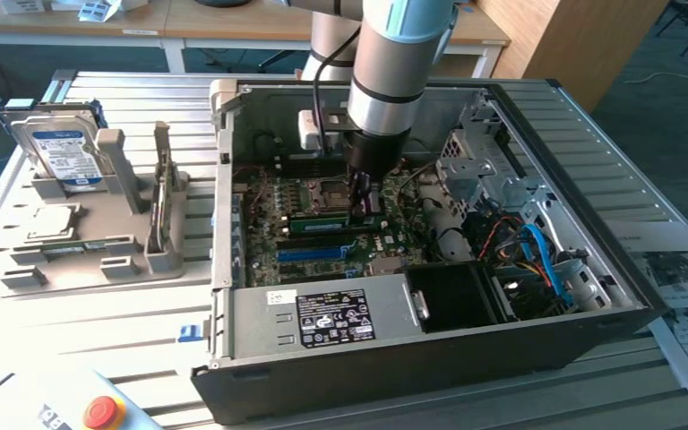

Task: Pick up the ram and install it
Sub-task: 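Insert the ram into the slot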

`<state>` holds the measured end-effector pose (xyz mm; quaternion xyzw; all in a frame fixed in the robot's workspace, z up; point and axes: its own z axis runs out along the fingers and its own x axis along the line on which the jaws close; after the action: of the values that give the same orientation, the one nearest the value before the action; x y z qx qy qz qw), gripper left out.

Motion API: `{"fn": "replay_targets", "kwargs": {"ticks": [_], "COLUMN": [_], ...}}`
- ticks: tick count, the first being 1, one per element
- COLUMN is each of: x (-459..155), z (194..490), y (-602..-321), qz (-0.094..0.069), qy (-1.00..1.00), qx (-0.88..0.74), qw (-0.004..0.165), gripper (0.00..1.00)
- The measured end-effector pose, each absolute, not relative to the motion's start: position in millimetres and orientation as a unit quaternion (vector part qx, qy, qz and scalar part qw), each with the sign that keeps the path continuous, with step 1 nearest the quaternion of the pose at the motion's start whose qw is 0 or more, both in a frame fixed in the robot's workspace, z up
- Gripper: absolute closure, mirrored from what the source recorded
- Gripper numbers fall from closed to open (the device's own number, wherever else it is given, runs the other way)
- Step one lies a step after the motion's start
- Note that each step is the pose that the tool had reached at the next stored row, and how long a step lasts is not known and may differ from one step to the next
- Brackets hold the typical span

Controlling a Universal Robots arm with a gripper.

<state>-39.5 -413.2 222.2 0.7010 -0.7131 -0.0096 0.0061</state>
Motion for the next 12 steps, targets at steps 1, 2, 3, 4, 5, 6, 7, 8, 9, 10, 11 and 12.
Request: {"fn": "replay_targets", "kwargs": {"ticks": [1, 2, 3, 4, 5, 6, 7, 8, 9, 10, 11, 12], "x": [-39.5, -39.5, -39.5, -39.5, -39.5, -39.5, -39.5, -39.5, -39.5, -39.5, -39.5, -39.5], "z": [222.2, 222.1, 222.1, 222.1, 222.1, 222.1, 222.2, 222.2, 222.2, 222.2, 222.2, 222.2], "y": [-413.1, -413.1, -413.1, -413.1, -413.1, -413.1, -413.2, -413.2, -413.2, -413.1, -413.1, -413.2], "qz": [-0.01, -0.01, -0.01, -0.01, -0.01, -0.01, -0.01, -0.01, -0.01, -0.01, -0.01, -0.01], "qy": [-0.713, -0.713, -0.713, -0.713, -0.713, -0.713, -0.713, -0.713, -0.713, -0.713, -0.713, -0.713], "qx": [0.701, 0.701, 0.701, 0.701, 0.701, 0.701, 0.701, 0.701, 0.701, 0.701, 0.701, 0.701], "qw": [0.006, 0.006, 0.006, 0.006, 0.006, 0.006, 0.006, 0.006, 0.006, 0.006, 0.006, 0.006], "gripper": [0.88, 0.88, 0.87, 0.87, 0.82, 0.82, 0.82, 0.75, 0.75, 0.75, 0.75, 0.75]}}
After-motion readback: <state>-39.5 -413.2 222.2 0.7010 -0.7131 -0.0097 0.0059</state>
